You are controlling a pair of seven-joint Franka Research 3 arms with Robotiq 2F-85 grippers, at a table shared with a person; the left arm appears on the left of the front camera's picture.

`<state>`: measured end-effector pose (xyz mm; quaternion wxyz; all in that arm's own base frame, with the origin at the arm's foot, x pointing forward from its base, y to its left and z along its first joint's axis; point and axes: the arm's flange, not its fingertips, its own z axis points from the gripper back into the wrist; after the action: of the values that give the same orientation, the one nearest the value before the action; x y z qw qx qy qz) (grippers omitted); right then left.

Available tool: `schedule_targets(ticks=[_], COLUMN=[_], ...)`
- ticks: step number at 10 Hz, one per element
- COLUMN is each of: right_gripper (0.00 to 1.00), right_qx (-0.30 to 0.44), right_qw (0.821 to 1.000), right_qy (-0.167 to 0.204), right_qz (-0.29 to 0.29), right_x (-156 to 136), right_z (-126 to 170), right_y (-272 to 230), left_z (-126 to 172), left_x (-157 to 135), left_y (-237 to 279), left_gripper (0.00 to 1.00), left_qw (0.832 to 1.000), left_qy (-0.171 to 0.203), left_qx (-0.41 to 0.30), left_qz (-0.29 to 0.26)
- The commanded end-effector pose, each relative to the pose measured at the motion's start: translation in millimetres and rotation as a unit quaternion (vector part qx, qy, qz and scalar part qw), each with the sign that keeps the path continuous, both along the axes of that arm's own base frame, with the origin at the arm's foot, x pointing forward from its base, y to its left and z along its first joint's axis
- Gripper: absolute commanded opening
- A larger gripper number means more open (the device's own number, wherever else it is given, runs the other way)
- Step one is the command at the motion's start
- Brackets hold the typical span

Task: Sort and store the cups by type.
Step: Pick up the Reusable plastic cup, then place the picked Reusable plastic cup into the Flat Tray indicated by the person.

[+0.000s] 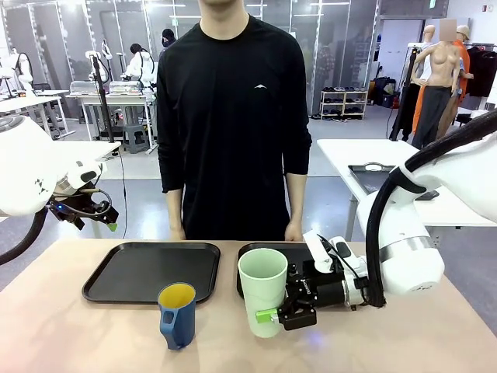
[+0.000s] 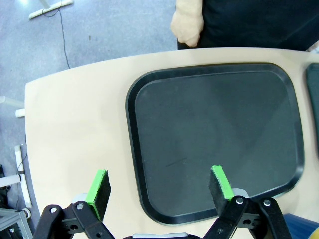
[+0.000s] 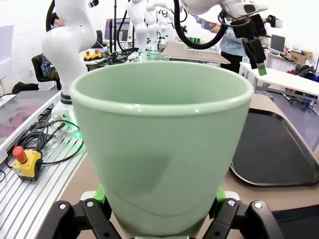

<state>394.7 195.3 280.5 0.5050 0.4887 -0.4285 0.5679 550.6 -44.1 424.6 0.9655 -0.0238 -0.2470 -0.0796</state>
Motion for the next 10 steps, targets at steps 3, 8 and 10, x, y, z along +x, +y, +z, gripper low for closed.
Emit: schedule_targets(ticks=[3, 8, 10], right_gripper=[0.59, 0.59, 0.59], right_qx=[0.005, 0.005, 0.005], right_qw=[1.0, 1.0, 1.0], right_qy=[-0.001, -0.001, -0.001], right_qz=[0.002, 0.002, 0.002], right_x=[-0.1, -0.1, -0.1], right_z=[0.6, 0.6, 0.6], right_y=[0.0, 0.0, 0.0], left_z=[2.1, 2.1, 2.1], left_x=[-1.0, -1.0, -1.0], left_y=[1.1, 1.1, 1.1], left_gripper=[1.0, 1.0, 1.0], left_qw=[1.0, 1.0, 1.0], left_qy=[0.003, 0.003, 0.003], left_qx=[-0.002, -0.002, -0.002], left_qz=[0.0, 0.0, 0.0])
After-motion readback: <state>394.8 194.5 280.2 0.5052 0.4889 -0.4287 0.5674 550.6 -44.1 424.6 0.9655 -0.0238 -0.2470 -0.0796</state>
